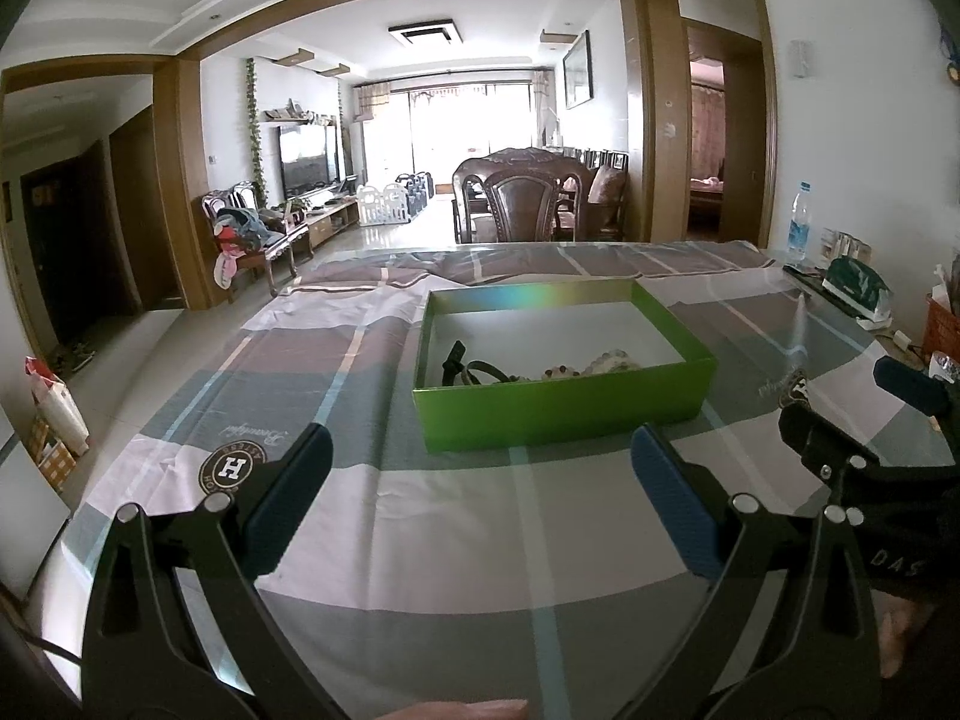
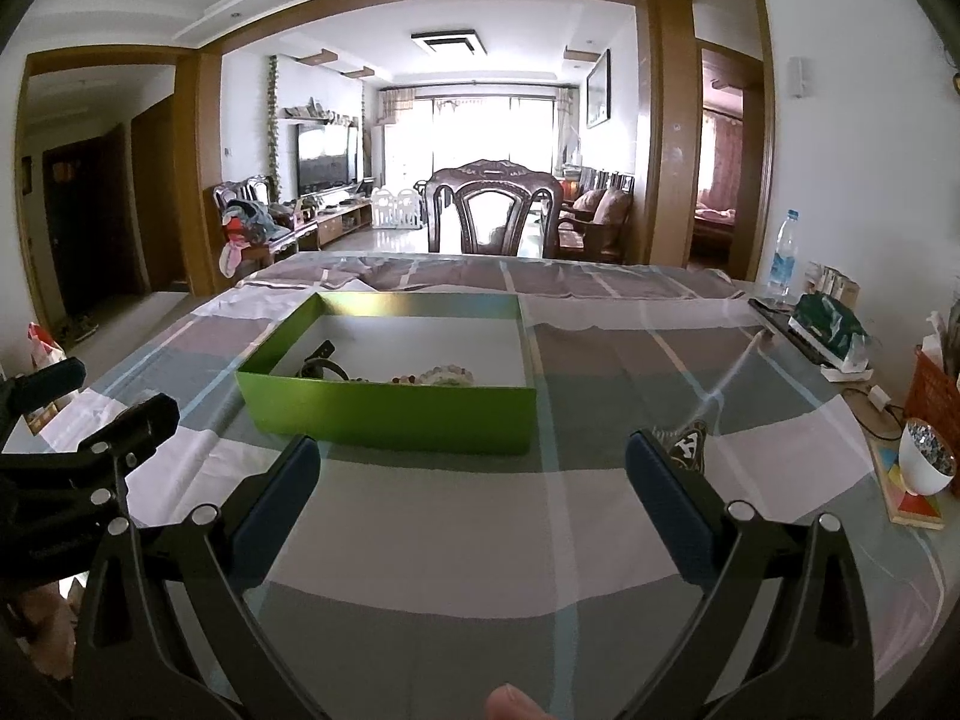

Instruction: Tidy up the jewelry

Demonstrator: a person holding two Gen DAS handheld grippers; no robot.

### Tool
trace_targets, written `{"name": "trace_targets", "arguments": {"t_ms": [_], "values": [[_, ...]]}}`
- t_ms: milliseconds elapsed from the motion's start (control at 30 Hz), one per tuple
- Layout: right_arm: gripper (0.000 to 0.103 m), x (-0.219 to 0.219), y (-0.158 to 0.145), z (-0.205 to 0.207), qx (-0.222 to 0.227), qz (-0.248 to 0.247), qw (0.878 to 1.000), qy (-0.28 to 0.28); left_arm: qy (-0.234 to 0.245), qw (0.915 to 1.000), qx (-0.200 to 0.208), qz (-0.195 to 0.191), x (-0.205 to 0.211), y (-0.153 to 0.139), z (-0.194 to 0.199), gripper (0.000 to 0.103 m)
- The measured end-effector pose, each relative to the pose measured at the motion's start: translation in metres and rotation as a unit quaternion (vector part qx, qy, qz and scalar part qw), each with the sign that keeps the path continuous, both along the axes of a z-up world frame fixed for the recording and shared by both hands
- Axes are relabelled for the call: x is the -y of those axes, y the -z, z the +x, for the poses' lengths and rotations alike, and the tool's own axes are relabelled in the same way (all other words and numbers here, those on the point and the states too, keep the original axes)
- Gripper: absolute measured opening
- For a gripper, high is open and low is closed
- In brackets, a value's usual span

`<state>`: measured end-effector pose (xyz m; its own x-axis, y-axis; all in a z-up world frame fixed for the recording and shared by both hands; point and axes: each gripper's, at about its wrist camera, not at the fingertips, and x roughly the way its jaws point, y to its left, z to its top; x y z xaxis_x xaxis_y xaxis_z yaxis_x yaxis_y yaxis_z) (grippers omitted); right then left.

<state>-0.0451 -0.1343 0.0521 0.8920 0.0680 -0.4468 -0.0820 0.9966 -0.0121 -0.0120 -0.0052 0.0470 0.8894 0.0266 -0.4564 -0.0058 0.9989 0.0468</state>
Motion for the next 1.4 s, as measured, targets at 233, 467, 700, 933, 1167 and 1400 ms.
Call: {"name": "trace_targets", "arguments": {"t_ms": [233, 467, 700, 933, 1167, 1400], "values": [[0.099, 0.0005, 0.001, 0.0002, 0.0, 0.0, 1.0, 0.0, 0.001, 1.0, -0.001, 0.0, 0.001, 0.0015, -0.0016, 0.099], [0.099, 0.0007, 0.0007, -0.0001, 0.001, -0.001, 1.0, 0.001, 0.001, 1.0, -0.001, -0.002, 0.0007, 0.0019, -0.0026, 0.099], [0.099, 0.0028, 0.0037, -0.0012, 0.002, -0.002, 1.0, 0.003, 0.001, 1.0, 0.0, -0.003, 0.001, 0.0016, -0.0028, 0.099], [0.099, 0.0039, 0.0039, -0.0017, 0.004, -0.005, 1.0, 0.005, 0.001, 1.0, -0.001, -0.002, 0.0013, 0.0019, -0.0026, 0.099], [0.099, 0.0046, 0.0044, -0.0021, 0.004, -0.005, 1.0, 0.005, 0.001, 1.0, -0.002, -0.002, 0.0012, 0.0019, -0.0029, 0.099], [0.099, 0.0047, 0.0041, -0.0029, 0.003, -0.005, 1.0, 0.005, 0.004, 1.0, -0.006, -0.005, 0.0014, 0.0055, -0.0056, 0.099]]}}
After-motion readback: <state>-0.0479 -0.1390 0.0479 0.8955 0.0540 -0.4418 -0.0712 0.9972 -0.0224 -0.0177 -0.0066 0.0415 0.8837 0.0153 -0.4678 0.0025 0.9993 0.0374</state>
